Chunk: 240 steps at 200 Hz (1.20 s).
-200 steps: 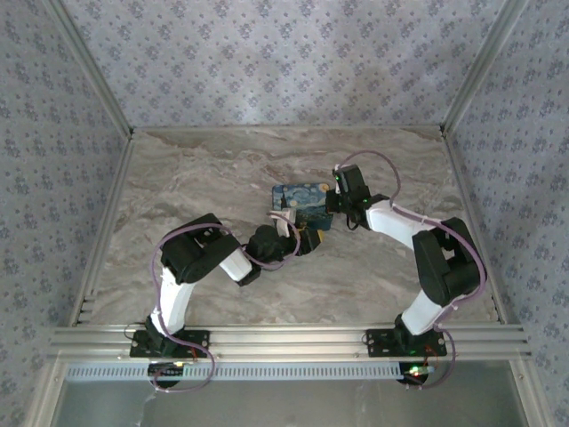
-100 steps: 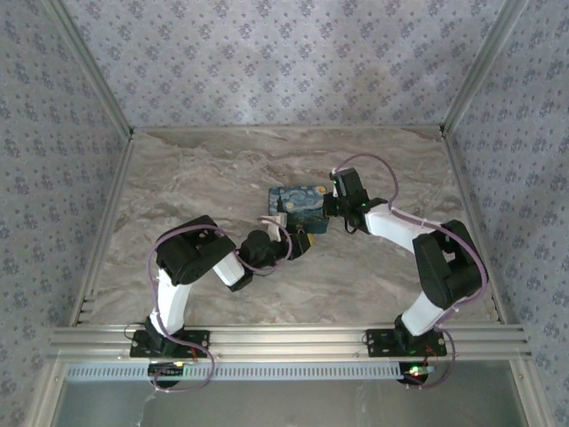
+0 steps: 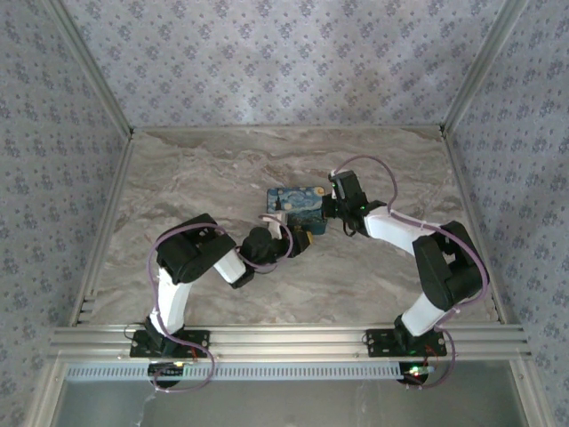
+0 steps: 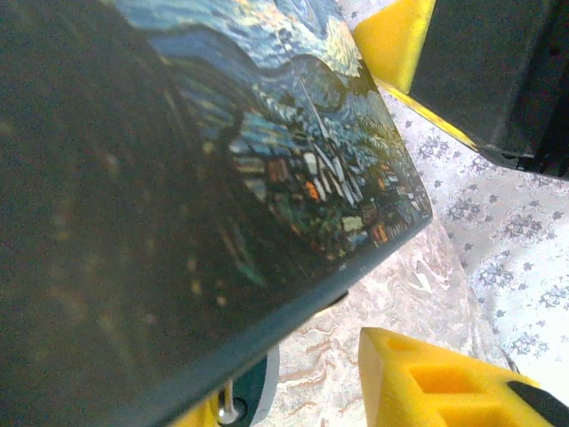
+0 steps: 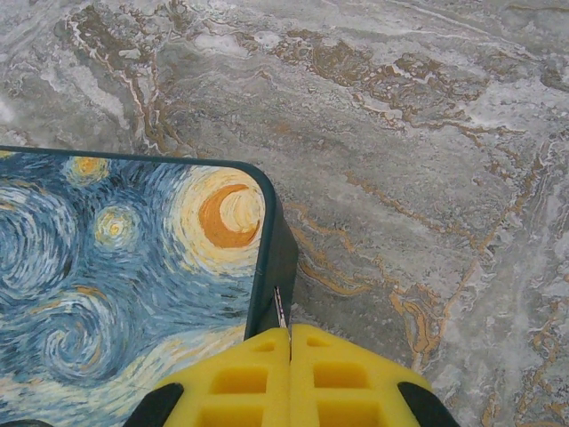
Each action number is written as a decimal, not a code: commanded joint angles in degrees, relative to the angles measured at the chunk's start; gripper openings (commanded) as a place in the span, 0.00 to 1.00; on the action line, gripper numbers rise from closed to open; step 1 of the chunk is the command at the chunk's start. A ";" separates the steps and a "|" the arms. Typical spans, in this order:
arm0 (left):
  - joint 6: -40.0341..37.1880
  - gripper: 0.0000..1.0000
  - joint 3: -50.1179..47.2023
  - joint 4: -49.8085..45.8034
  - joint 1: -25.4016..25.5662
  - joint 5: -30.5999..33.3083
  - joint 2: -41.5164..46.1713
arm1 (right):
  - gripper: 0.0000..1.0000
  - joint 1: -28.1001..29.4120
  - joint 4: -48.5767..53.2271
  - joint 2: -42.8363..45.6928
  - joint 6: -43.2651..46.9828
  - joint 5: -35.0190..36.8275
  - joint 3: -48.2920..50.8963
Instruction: Unlock the padlock with the key
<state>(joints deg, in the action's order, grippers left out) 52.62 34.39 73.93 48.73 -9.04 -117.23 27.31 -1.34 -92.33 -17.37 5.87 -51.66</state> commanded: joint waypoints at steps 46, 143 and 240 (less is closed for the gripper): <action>3.61 0.54 1.02 -7.95 0.75 -2.11 -3.68 | 0.00 1.87 1.31 0.57 -1.83 -1.24 2.30; 4.60 0.55 -4.72 -5.89 0.76 5.78 -1.92 | 0.00 1.96 1.31 1.80 -1.72 -1.02 3.19; 5.30 0.34 -7.65 -6.59 0.04 7.17 -0.52 | 0.00 2.29 1.06 1.44 -1.78 -1.03 2.92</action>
<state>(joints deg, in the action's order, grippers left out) 56.34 29.23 77.78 49.47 -2.74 -116.22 28.93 -2.76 -91.26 -18.63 5.56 -49.65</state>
